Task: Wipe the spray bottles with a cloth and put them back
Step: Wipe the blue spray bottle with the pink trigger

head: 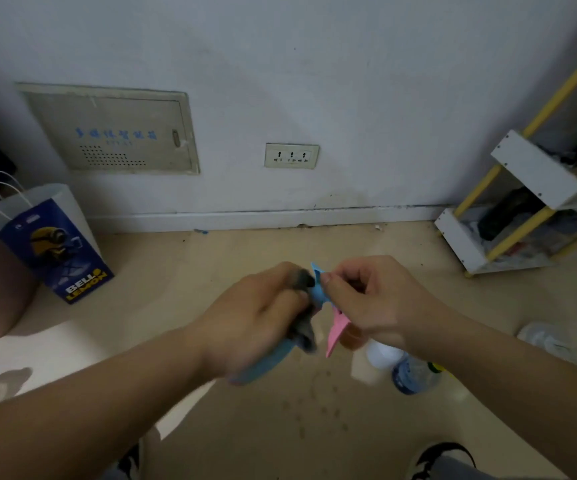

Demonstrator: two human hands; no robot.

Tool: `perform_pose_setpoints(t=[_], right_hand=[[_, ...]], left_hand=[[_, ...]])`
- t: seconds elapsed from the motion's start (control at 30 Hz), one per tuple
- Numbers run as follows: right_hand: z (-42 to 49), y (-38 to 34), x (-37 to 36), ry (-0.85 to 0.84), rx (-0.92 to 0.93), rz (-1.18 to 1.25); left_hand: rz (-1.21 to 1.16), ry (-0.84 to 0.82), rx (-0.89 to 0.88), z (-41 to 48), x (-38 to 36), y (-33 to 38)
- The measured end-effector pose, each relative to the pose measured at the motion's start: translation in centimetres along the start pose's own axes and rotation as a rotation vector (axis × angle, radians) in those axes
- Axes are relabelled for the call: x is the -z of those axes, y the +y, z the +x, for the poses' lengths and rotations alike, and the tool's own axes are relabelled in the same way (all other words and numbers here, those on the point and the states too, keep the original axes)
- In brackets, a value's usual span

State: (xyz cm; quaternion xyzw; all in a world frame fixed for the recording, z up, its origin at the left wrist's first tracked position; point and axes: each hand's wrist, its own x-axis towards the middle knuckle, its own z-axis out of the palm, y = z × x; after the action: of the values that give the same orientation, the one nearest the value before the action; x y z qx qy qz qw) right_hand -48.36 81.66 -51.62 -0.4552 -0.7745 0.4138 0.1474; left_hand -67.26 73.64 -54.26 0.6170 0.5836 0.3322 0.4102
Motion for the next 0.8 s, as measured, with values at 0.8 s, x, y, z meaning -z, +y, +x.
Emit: perform_pose_setpoints(t=[0.8], right_hand=[[0.2, -0.4, 0.7, 0.065, 0.134, -0.009]], left_hand=[[-0.194, 0.004, 0.308, 0.9, 0.5, 0.7]])
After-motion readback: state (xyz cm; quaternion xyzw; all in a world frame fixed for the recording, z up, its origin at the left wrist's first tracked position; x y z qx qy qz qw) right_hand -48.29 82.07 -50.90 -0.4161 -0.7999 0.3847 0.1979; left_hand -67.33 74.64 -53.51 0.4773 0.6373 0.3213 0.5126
